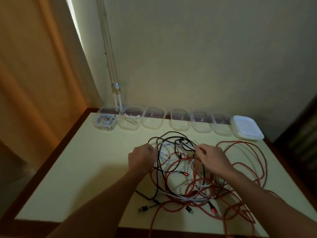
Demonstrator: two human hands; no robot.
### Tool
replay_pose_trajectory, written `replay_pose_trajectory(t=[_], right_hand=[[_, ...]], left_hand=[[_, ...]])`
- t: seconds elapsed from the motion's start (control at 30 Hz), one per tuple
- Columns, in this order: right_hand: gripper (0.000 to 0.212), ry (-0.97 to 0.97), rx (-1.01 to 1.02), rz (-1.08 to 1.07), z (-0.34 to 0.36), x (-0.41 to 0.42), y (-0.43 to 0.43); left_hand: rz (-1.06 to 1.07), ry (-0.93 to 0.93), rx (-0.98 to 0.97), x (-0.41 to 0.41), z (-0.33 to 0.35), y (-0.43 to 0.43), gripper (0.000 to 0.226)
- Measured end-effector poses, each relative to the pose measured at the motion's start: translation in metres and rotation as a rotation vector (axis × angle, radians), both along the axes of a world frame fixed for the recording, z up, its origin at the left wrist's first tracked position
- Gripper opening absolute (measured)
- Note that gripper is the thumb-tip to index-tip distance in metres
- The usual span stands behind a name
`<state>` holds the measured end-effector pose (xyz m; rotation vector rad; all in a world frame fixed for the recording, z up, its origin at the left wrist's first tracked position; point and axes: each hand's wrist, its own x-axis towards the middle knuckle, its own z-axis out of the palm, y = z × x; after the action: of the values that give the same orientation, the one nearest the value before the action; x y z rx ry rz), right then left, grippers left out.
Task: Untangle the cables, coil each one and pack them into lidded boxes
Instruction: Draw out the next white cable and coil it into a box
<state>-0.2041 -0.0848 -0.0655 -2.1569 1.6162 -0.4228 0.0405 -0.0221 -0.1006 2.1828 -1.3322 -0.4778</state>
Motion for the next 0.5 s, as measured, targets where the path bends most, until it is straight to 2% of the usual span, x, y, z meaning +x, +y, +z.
replay_pose_trajectory(t=[0.17, 0.3, 0.5], right_hand=[[0.037, -0.036, 0.004, -0.024, 0.011, -0.002, 0.011], [0.041, -0.062, -0.040, 0.008, 0.031, 0.006, 0.018], [0.043, -0.171, -0.063, 0.075, 0.066, 0.028, 0.023]], left_hand=[[0.071, 0.167, 0.017, 0.001, 0.010, -0.004, 0.026], [0.110, 0.310, -0.120, -0.003, 0.046, -0.010, 0.024], [0.035, 0.422, -0.336, -0.010, 0.129, -0.024, 0.020]])
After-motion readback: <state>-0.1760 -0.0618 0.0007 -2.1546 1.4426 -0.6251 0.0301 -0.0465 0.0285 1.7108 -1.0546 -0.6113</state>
